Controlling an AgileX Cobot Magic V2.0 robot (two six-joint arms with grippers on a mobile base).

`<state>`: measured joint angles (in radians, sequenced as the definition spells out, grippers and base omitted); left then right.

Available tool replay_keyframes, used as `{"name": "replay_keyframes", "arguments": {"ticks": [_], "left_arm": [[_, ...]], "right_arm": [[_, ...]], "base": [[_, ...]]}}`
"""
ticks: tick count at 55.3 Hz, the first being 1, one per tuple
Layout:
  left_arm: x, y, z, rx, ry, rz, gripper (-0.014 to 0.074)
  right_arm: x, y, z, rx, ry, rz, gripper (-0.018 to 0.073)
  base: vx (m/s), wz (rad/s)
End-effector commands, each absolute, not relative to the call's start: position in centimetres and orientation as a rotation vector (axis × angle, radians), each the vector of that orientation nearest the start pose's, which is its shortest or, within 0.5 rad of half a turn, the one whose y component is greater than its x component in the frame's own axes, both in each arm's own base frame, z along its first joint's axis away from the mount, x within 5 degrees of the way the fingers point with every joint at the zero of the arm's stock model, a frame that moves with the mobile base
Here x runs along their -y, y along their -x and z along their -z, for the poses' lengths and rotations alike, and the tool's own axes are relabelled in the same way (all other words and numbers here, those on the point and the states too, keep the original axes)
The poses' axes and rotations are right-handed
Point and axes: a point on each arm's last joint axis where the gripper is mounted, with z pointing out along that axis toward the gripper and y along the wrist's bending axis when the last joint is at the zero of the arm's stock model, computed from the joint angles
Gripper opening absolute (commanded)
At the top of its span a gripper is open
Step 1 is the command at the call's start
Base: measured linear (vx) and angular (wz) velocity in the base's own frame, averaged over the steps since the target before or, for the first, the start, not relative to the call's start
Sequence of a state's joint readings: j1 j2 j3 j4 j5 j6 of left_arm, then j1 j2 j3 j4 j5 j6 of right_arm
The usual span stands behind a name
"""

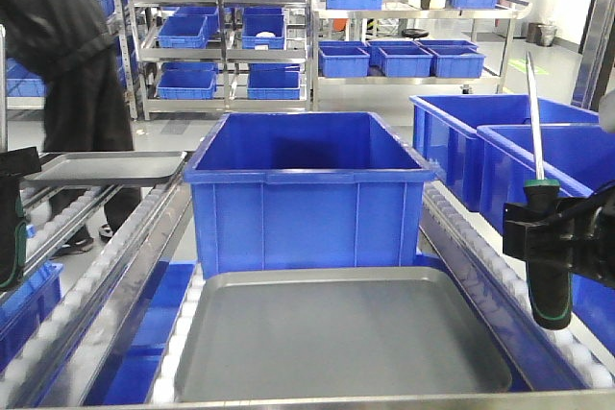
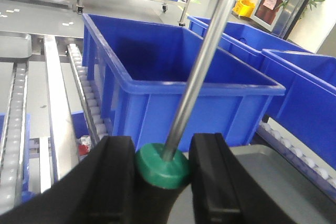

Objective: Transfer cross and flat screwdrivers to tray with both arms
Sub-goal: 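Lower both held screwdrivers onto the grey metal tray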

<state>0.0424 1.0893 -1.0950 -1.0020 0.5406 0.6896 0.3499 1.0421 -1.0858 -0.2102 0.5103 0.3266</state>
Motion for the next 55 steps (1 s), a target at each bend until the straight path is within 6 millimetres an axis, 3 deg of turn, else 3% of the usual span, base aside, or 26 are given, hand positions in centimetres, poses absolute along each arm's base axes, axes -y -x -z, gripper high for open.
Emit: {"name": "replay_keyframes", "arguments": {"ticks": [1,55], "left_arm": [[2.87,-22.66,-43.99,-1.699,-0.032,0.552,0.0003],[2.87,-22.66,-43.99,-1.699,-0.032,0.552,0.0003]], "right_arm": [[-6.55,-20.64,-43.02,-1.802,0.147,-0.242,-0.0008],[-6.56,-20.65,-43.06,-1.797,0.148,-0.243,-0.0008]], "base": [[0.15,-0.04],[0.06,-0.04]]}}
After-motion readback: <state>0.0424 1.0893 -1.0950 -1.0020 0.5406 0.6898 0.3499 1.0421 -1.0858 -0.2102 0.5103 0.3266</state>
